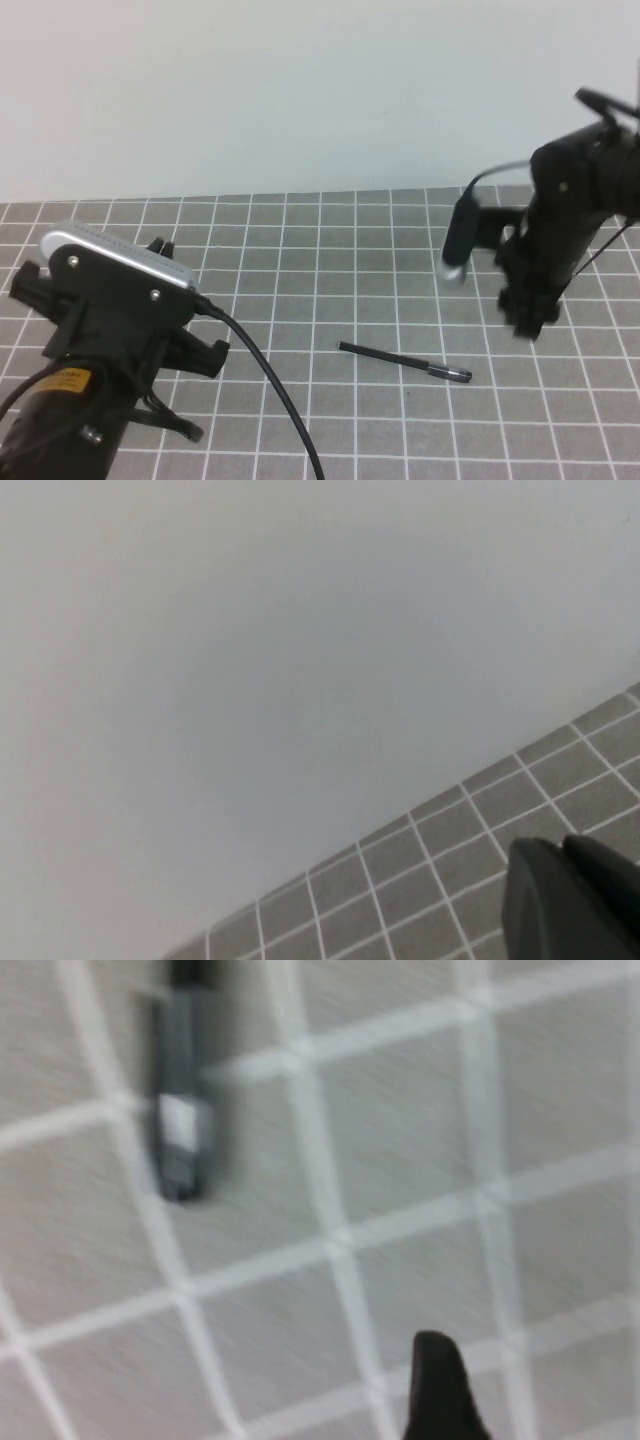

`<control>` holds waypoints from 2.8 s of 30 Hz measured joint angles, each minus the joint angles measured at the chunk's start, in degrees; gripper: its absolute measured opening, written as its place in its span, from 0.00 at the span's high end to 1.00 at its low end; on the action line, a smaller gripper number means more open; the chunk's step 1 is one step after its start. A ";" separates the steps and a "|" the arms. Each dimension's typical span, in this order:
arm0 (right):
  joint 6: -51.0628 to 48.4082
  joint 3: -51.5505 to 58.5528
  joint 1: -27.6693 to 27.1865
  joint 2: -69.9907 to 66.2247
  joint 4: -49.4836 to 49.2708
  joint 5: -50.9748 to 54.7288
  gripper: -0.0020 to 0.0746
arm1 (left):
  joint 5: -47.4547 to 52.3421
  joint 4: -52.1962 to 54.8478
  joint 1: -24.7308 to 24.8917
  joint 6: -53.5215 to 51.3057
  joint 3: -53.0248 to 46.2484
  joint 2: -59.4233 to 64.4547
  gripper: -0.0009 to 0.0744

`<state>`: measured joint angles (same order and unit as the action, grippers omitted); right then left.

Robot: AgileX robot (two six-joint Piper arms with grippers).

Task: Cap the pen
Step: 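Pick up the pen and its cap, cap the pen, and set it down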

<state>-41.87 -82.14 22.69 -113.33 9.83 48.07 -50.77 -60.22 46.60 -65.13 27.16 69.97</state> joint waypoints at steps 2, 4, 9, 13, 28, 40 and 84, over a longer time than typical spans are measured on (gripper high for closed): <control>7.52 0.00 0.00 2.21 4.62 -1.33 0.52 | -0.13 3.30 0.00 0.60 0.00 -0.10 0.99; 16.28 0.00 0.00 5.00 8.09 -2.95 0.64 | -0.23 6.85 0.00 1.75 0.00 -0.10 0.99; 31.68 0.00 0.00 12.88 9.47 -6.95 0.97 | -2.31 13.85 0.00 12.54 0.04 -0.22 0.99; 40.97 0.00 0.08 19.22 9.47 -7.90 0.97 | -2.91 15.90 0.00 21.93 0.04 -1.67 0.99; 52.81 31.35 0.63 47.96 4.75 -31.18 0.97 | 1.41 18.12 0.00 28.07 0.04 -4.54 0.99; 54.60 53.35 0.63 59.02 4.39 -43.57 0.97 | 10.71 18.31 -1.84 27.97 -0.06 -9.76 0.99; 52.19 60.07 -8.27 73.05 4.28 -42.92 0.98 | 38.63 43.77 -40.56 51.90 -27.39 -47.07 0.99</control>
<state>10.32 -22.07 14.42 -40.28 14.12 5.15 -12.14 -16.45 6.04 -13.23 -0.22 22.90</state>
